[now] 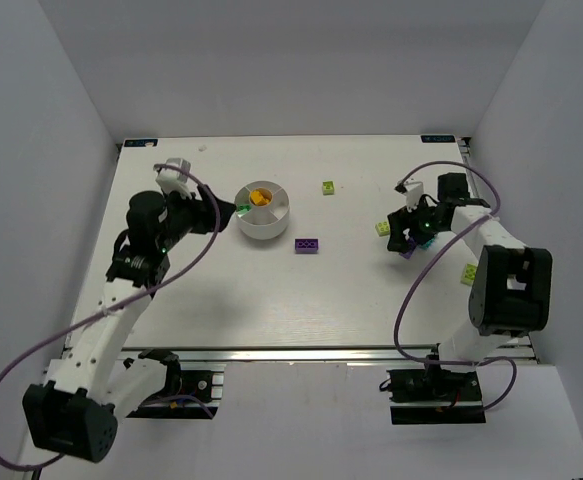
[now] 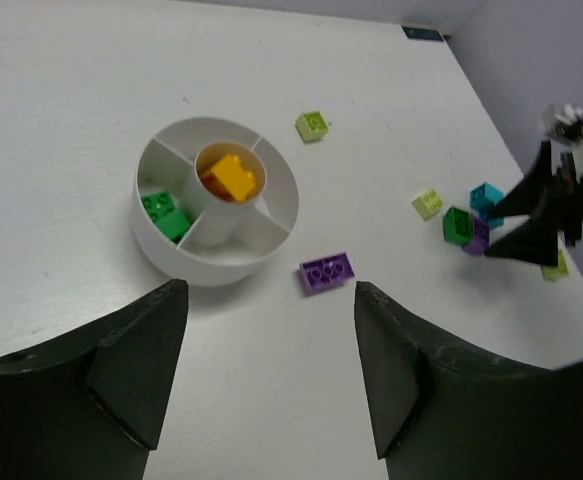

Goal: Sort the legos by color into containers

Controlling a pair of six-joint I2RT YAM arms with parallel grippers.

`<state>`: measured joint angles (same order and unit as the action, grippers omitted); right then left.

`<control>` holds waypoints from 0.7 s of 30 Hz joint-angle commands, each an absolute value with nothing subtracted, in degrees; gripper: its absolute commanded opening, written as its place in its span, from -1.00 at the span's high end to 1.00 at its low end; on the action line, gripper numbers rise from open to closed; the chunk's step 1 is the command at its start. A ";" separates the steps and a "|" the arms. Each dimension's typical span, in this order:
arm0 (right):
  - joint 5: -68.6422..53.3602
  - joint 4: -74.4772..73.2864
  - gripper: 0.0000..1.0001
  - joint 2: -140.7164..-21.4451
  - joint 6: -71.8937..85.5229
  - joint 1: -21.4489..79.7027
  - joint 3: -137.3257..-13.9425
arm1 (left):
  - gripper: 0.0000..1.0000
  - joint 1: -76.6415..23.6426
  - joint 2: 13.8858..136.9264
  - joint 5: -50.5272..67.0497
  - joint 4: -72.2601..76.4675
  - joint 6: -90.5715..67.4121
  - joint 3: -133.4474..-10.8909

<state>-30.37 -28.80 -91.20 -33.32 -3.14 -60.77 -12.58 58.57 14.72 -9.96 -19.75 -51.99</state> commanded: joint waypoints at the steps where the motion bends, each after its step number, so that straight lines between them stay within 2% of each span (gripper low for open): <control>1: -15.40 -28.56 -0.78 -94.82 -26.77 -0.45 -66.61 | -0.55 -12.66 53.89 16.88 -7.48 -17.32 -44.40; 7: -12.40 -27.86 -0.74 -98.61 -15.04 2.37 -71.54 | -0.58 -13.97 50.36 13.62 -8.96 -15.91 -42.98; 15: -11.78 -28.56 -0.74 -104.32 -11.25 4.13 -73.04 | -0.58 -13.97 48.61 13.36 -9.32 -15.91 -42.72; 21: -8.18 -25.49 -0.66 -105.03 -9.85 4.13 -71.63 | -0.58 -13.97 48.43 13.62 -9.14 -16.00 -42.63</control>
<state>-10.55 -28.14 -105.58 -11.75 4.23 -71.44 -13.74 49.58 13.93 -9.85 -16.51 -42.72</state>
